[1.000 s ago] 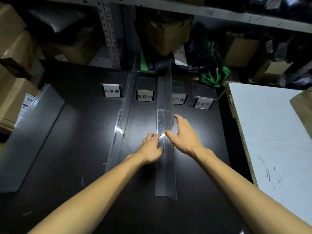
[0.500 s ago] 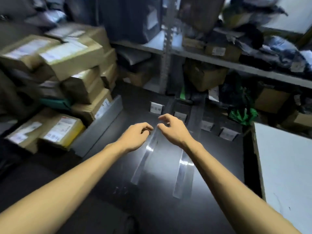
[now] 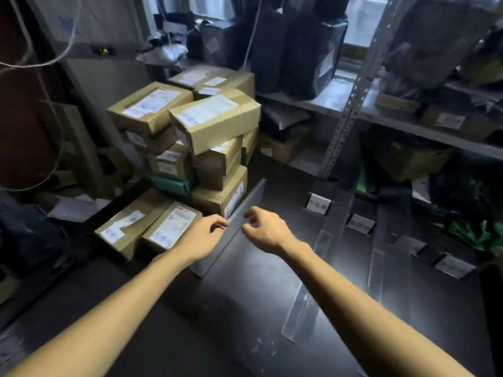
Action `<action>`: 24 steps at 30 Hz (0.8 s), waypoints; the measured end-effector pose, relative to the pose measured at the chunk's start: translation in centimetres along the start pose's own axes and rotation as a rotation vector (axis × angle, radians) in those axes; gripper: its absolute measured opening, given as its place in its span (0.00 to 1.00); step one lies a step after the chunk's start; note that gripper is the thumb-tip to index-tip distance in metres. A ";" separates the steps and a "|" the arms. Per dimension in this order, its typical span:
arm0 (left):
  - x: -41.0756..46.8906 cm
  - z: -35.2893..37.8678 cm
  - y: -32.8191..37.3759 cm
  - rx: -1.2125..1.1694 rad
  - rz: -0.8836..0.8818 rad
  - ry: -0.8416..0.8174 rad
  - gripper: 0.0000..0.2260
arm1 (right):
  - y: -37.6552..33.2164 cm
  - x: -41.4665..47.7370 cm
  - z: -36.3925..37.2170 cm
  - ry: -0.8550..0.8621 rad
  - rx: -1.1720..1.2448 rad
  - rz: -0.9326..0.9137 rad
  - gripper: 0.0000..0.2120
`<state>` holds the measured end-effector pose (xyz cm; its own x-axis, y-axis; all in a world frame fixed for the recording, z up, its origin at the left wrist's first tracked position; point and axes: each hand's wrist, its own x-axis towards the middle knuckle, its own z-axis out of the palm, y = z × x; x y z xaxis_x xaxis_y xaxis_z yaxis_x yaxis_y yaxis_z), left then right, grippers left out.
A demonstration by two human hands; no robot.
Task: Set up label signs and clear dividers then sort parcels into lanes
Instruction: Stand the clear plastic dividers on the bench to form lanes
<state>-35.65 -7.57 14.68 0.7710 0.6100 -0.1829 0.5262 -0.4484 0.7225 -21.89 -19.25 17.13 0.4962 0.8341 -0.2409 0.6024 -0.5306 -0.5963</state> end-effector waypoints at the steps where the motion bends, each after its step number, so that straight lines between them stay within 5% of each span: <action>1: 1.4 0.6 -1.2 0.000 -0.004 -0.032 0.13 | 0.2 0.9 0.6 0.007 0.013 0.039 0.22; 10: 11.6 2.9 -6.3 0.222 -0.115 -0.247 0.30 | 1.6 12.4 4.0 -0.045 0.200 0.386 0.27; 16: 17.5 3.6 -6.8 0.146 -0.128 -0.389 0.16 | 2.1 18.1 6.4 0.065 0.113 0.442 0.24; 20: 18.9 3.6 -7.1 0.150 -0.141 -0.514 0.16 | 2.7 19.0 7.3 0.099 -0.043 0.425 0.15; 24: 19.4 3.0 -7.1 0.144 -0.139 -0.558 0.13 | 2.6 19.0 7.0 0.110 -0.087 0.432 0.19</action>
<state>-23.37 5.47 4.05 0.7430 0.2512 -0.6203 0.6489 -0.4973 0.5758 -15.29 -3.74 5.68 0.7741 0.5152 -0.3680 0.3736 -0.8410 -0.3914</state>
